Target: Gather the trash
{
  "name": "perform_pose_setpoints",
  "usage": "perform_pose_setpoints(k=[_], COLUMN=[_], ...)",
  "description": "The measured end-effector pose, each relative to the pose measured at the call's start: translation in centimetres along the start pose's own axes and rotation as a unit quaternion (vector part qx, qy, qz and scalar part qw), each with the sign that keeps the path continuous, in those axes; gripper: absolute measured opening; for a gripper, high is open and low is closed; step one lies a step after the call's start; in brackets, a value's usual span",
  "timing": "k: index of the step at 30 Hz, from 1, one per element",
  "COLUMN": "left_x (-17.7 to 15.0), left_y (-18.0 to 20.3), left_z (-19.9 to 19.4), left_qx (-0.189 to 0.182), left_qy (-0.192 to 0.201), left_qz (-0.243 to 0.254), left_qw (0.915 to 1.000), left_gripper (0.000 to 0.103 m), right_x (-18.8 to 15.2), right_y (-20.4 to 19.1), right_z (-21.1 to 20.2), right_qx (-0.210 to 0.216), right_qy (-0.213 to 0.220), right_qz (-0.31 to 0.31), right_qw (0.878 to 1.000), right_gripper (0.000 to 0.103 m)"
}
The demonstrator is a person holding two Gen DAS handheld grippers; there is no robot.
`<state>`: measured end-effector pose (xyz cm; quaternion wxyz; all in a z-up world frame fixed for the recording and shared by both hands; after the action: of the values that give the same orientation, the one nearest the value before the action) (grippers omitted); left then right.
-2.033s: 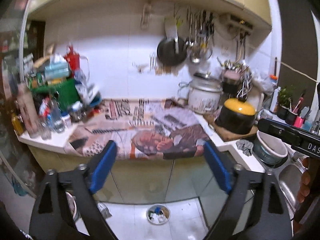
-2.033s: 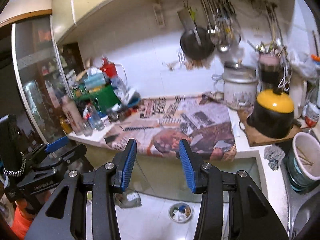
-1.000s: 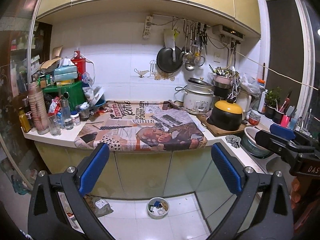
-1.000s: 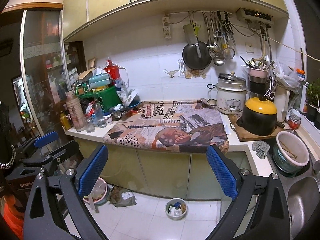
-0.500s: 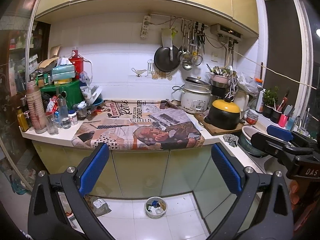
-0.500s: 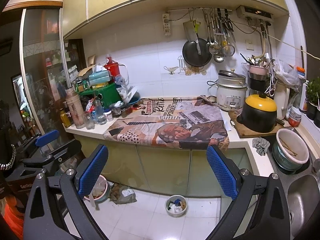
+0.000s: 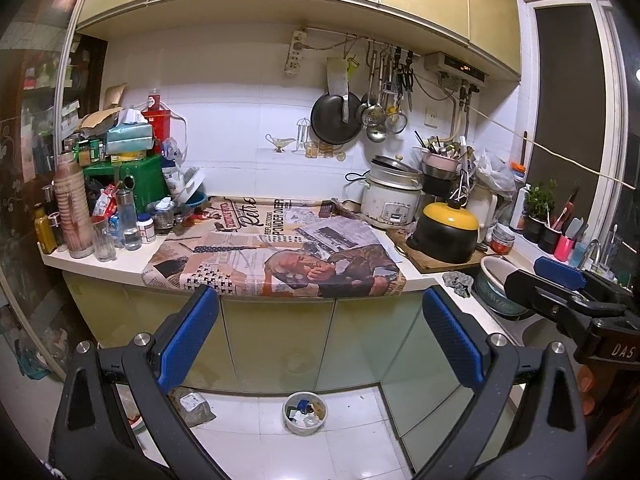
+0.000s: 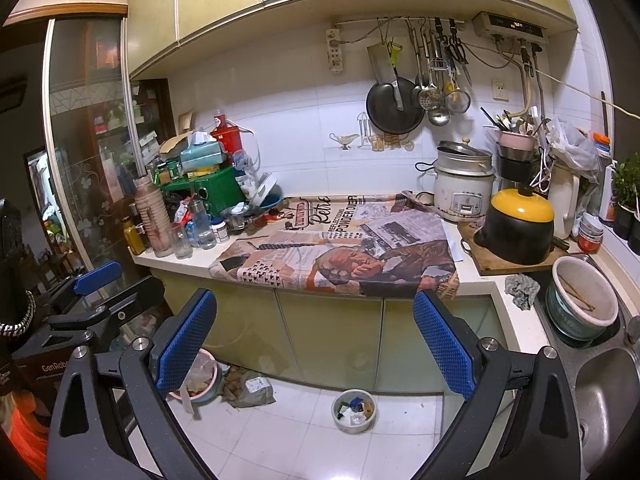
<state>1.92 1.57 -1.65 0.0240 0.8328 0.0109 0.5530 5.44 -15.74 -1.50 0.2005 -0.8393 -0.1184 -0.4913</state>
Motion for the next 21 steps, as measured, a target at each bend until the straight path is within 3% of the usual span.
perform_pose_setpoints(k=[9, 21], left_x=[0.0, 0.1], left_y=[0.7, 1.0], left_z=[0.0, 0.3], left_qx=[-0.015, -0.008], left_qy=[-0.003, -0.001], left_qz=[-0.005, -0.013], left_qw=[0.9999, 0.9999], left_gripper=[0.102, 0.102], right_x=[0.3, 0.5], right_y=[-0.1, 0.3], right_z=[-0.9, -0.9], right_qx=[-0.004, -0.003], right_qy=[0.004, 0.004], right_qz=[0.002, 0.002], right_qw=[1.000, 1.000], right_gripper=[0.098, 0.098])
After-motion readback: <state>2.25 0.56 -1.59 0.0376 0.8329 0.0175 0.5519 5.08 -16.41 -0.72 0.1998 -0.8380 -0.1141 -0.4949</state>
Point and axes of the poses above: each gripper's, at about its wrist camera, not at the fingertips, and z roughly the way its jaws point, y to its right, x to its top, the point moved 3 cm from there along z, roughly the way its jaws point, and after that the axes turned 4 degrees about z, right-handed, at the moved point
